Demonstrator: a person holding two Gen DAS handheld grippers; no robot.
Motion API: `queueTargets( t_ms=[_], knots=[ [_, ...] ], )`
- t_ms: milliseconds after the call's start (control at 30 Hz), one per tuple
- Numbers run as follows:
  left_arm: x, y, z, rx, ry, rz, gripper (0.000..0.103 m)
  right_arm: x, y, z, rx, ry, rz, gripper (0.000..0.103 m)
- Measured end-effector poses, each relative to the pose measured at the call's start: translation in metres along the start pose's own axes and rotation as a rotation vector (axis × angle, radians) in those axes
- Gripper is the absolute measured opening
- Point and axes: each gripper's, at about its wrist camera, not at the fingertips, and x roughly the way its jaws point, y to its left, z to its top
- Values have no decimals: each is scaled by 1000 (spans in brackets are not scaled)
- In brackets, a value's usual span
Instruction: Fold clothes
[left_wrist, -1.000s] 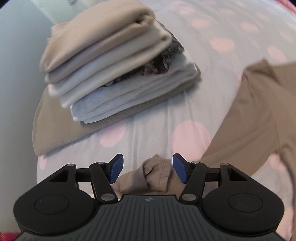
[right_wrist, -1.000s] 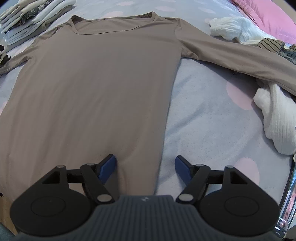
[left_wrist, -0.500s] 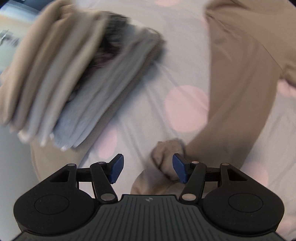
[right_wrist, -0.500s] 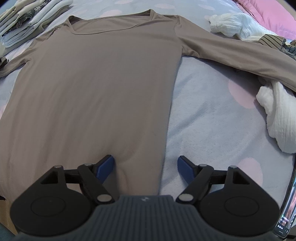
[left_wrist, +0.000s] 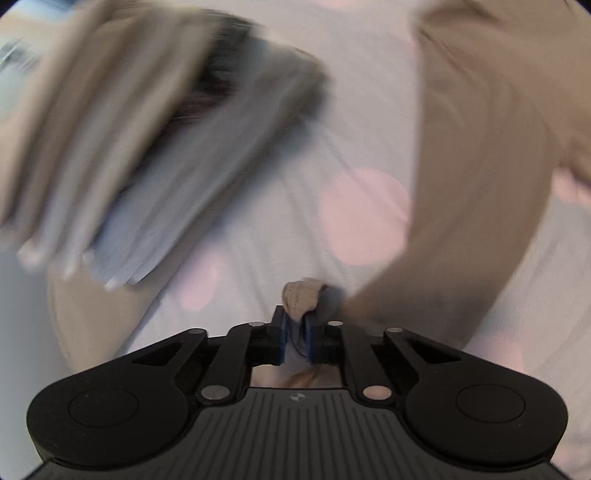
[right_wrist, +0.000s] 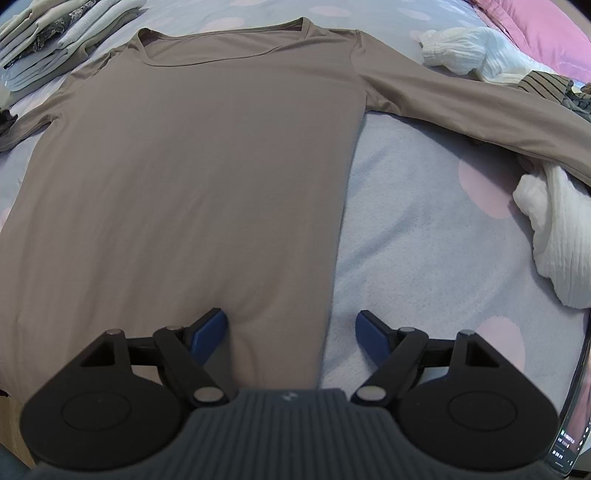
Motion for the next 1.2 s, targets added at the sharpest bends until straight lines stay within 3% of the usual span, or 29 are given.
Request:
queueTargets(
  t_ms=[100,333,433,567,700,900,1033,1200],
  knots=[
    [-29,33,-14,-274,-63,2,6,-1,-1,0,-1,-1,1,81],
    [-108,83,-75,-799,-176,36,4,-8,-3,-1,18,-20,-3,79],
    [-138,89,-109,-979,-189,43,3,-14,-4,0,22,-44,-3,79],
    [-158,94,-158,-1169,-271,17,3,-24,-5,0,19,-75,9,79],
    [-154,79,-196,-1258,-284,4,3,-30,-7,-1,20,-94,11,79],
    [-107,51,-235,-1396,-139,-85,4,-37,-10,-1,27,-118,5,79],
    [-109,39,-255,-1424,-86,-60,13,-41,-10,-1,29,-130,5,79],
    [-125,47,-275,-1464,-82,68,18,-42,-7,-2,6,-131,7,79]
  ],
)
